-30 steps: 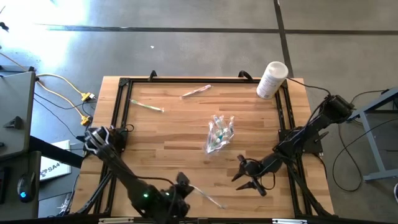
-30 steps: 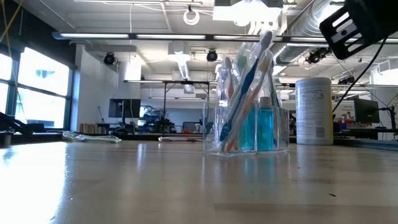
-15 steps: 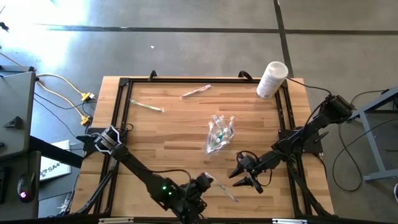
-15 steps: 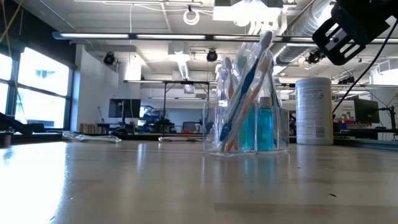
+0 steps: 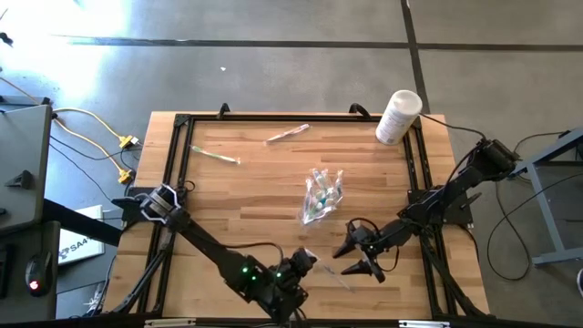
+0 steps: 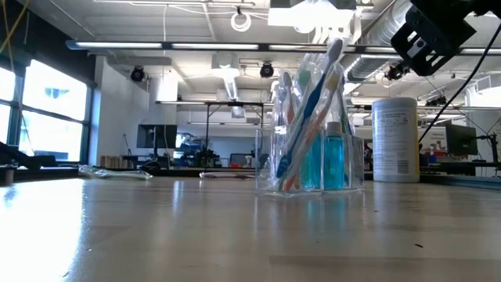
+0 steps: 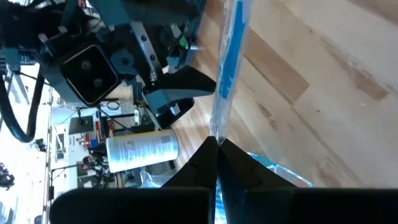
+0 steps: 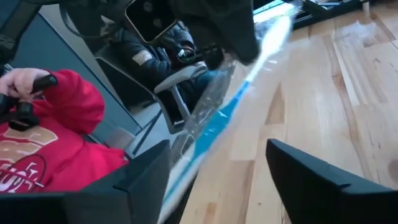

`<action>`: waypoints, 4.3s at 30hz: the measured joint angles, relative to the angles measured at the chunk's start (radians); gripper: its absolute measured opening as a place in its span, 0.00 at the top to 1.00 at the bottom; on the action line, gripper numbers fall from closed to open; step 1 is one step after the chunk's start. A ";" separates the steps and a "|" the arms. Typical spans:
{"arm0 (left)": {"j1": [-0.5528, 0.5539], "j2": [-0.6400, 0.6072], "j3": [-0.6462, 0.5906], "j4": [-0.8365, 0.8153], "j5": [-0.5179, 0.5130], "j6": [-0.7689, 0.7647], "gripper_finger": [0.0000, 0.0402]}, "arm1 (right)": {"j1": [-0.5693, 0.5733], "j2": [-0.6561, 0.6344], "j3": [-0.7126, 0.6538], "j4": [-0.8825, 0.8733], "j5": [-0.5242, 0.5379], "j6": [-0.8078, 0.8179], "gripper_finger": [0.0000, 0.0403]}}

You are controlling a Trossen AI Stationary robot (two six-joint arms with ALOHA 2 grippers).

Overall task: Pick & Place toothbrushing station
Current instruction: Put the blue toothbrush into the transparent organizer

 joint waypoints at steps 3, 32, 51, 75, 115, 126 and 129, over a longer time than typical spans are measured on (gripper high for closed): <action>0.013 0.000 0.000 0.000 0.000 0.000 1.00 | -0.004 0.000 0.000 0.003 -0.007 0.001 0.32; 0.083 -0.002 0.001 0.031 0.073 -0.106 1.00 | -0.051 0.002 0.000 -0.106 0.029 -0.070 0.93; 0.085 -0.002 0.001 0.086 0.175 -0.231 0.87 | -0.046 0.000 0.000 -0.141 0.022 -0.081 0.93; -0.075 -0.002 0.000 0.027 0.032 -0.369 0.53 | 0.107 -0.468 0.000 -0.639 0.624 -0.099 0.93; 0.033 -0.079 0.000 -0.228 0.168 -1.000 0.54 | -0.641 -0.040 -0.449 0.792 -0.136 -0.454 0.93; 0.033 -0.079 0.000 -0.229 0.171 -1.008 0.54 | -0.665 0.150 -0.315 0.796 -0.171 -0.453 0.93; 0.033 -0.079 0.000 -0.229 0.199 -1.008 0.54 | -0.665 0.178 -0.311 0.796 -0.117 -0.474 0.93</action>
